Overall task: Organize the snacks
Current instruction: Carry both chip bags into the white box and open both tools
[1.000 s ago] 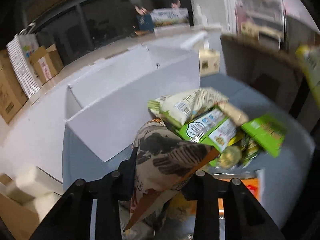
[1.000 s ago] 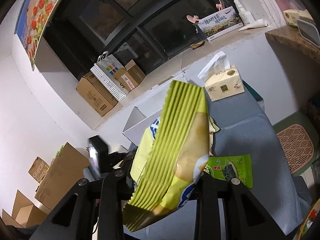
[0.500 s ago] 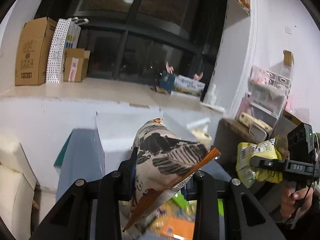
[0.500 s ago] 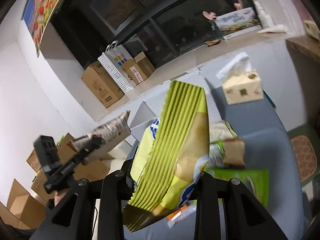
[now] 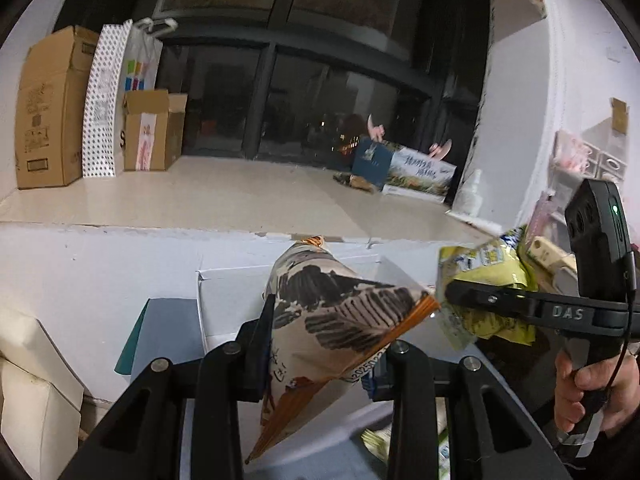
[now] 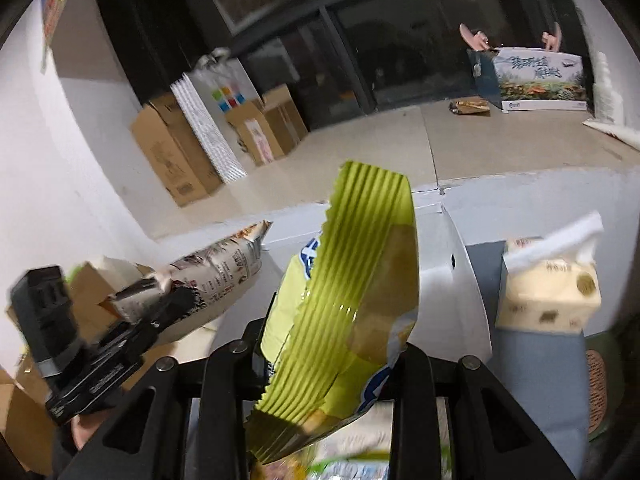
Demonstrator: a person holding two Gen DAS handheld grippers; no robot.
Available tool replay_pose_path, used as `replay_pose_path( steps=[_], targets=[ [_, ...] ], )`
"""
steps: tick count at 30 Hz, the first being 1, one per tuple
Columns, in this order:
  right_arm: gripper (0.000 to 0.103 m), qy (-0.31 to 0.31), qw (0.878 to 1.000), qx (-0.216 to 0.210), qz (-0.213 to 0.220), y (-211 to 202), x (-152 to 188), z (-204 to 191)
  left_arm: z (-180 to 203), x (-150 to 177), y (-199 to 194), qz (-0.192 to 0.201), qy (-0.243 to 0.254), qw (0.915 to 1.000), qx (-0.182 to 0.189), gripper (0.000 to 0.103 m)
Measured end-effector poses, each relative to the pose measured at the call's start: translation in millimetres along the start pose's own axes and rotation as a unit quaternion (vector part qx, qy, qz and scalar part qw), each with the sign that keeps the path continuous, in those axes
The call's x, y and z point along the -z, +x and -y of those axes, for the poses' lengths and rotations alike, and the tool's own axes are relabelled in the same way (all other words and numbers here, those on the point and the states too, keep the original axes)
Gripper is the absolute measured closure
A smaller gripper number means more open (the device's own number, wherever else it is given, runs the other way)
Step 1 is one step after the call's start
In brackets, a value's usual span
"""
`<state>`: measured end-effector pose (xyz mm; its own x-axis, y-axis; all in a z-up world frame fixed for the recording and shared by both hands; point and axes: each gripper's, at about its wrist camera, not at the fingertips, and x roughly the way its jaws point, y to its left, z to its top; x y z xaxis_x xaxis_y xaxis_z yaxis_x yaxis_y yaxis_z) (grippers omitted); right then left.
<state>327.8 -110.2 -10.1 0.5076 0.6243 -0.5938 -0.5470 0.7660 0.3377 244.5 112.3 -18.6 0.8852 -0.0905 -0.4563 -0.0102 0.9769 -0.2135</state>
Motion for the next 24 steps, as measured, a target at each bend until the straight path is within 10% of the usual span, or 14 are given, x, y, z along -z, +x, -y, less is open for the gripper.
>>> replay_pose_path(
  steps=[4,6,8,9,24],
  targets=[
    [0.067,-0.010,1.000,0.023,-0.018,37.3,-16.1,9.0,-4.5,-3.7,31.9,-0.044,0.005,0.9989,-0.014,0.061],
    [0.059,-0.006,0.999,0.032,-0.035,53.3,-21.0,17.1,-5.6,-2.8,43.7,-0.062,0.014,0.9970,-0.045,0.020],
    [0.021,0.003,0.997,0.052,-0.052,65.5,-21.5,24.8,-6.6,0.2,46.8,-0.062,0.021,0.9967,-0.049,0.000],
    [0.000,0.008,0.997,0.056,-0.056,67.8,-20.6,28.5,-7.6,2.2,47.0,-0.066,0.022,0.9966,-0.044,0.000],
    [0.000,0.007,0.998,0.000,0.056,-37.8,5.3,13.2,4.4,24.5,-19.4,-0.059,0.021,0.9978,-0.023,0.000]
  ],
)
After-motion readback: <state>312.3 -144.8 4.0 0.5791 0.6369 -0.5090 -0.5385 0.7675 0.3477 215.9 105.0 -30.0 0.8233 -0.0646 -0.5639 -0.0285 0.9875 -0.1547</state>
